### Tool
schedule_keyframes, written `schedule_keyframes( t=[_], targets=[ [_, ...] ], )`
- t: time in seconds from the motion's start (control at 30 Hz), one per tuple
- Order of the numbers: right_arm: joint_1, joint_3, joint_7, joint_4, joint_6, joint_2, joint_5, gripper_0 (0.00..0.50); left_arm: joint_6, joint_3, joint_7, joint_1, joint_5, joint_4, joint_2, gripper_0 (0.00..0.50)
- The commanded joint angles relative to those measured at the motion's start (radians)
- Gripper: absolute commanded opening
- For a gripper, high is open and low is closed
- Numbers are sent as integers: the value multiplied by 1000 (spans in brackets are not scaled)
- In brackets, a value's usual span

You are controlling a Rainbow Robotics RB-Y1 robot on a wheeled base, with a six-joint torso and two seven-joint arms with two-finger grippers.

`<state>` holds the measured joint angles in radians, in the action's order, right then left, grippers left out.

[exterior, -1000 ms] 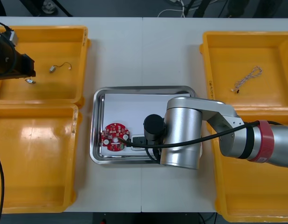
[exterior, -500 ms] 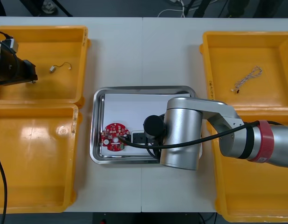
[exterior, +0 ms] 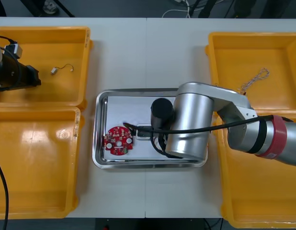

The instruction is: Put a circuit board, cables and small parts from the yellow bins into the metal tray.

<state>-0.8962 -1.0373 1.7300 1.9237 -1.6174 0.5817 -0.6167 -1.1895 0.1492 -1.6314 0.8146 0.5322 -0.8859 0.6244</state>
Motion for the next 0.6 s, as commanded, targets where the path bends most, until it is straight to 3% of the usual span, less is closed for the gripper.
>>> schedule_keyframes(
  t=[0.03, 0.33, 0.4, 0.43, 0.6],
  targets=[
    [2, 172, 9, 6, -81, -17, -84, 500, 41, -43, -94, 51, 9, 19, 40, 500],
    [0, 381, -3, 6, -228, -14, -202, 500, 51, -45, -102, 51, 6, 30, 38, 500],
    [0, 456, -7, 6, -291, -13, -235, 500, 51, -46, -107, 51, 3, 30, 38, 49],
    [0, 479, -9, 6, -302, -13, -239, 500, 51, -46, -107, 51, 2, 31, 38, 0],
    [0, 574, -12, 14, -302, -13, -242, 500, 51, -54, -108, 49, 0, 30, 38, 0]
  ],
)
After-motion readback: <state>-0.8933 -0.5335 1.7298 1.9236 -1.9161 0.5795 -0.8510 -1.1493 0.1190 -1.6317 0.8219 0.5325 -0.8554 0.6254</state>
